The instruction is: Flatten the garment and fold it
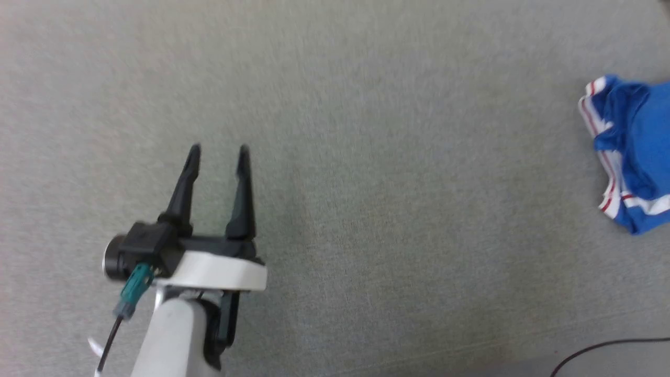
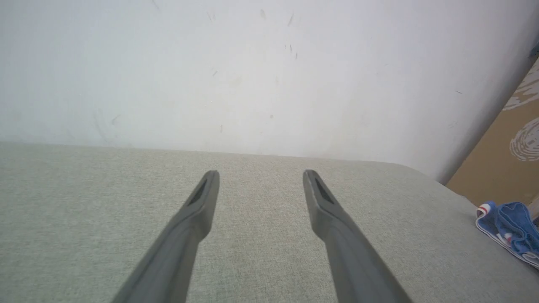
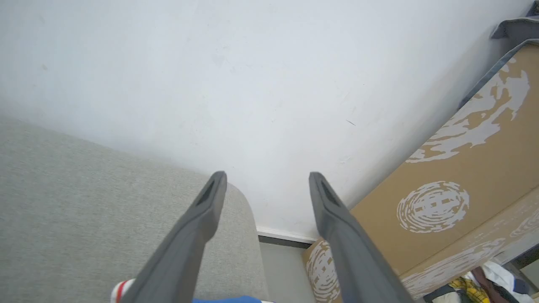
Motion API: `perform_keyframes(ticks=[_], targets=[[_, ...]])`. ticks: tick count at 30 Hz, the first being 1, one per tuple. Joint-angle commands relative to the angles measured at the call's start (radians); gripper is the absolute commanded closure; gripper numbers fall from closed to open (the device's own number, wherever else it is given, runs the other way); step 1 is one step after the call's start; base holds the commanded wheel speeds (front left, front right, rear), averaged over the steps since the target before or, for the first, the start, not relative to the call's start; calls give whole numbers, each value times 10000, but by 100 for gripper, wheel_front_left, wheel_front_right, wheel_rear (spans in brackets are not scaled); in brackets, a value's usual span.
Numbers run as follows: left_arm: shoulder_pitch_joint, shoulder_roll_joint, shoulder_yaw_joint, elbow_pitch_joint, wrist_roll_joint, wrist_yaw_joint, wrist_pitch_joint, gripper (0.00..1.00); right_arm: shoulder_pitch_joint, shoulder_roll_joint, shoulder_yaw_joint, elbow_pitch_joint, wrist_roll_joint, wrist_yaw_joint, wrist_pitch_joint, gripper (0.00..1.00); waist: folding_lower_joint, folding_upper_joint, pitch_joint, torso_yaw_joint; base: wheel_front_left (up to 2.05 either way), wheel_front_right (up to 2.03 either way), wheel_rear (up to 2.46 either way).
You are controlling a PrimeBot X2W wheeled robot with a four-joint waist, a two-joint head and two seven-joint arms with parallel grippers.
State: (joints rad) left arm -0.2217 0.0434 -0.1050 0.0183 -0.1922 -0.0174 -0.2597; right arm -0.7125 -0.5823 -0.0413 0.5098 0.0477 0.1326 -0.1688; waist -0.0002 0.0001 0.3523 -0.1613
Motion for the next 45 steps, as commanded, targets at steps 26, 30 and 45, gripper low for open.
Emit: perform_keyframes(ticks=[26, 30, 45], targets=[[2084, 68, 404, 258, 192, 943, -21, 0, 5838, 4639, -448, -4190, 1305, -19, -740, 0, 2, -1, -2926, 1579, 0, 0, 0], [2262, 68, 268, 389, 423, 851, -21, 0, 6405, 4928, -352, -4108, 1106, -19, -816, 0, 2, -1, -3014, 1725, 0, 0, 0], [2485, 68, 134, 247, 754, 972, -21, 0, 6945, 5297, -318, -3947, 667, -19, -920, 0, 2, -1, -2972, 1903, 0, 0, 0]])
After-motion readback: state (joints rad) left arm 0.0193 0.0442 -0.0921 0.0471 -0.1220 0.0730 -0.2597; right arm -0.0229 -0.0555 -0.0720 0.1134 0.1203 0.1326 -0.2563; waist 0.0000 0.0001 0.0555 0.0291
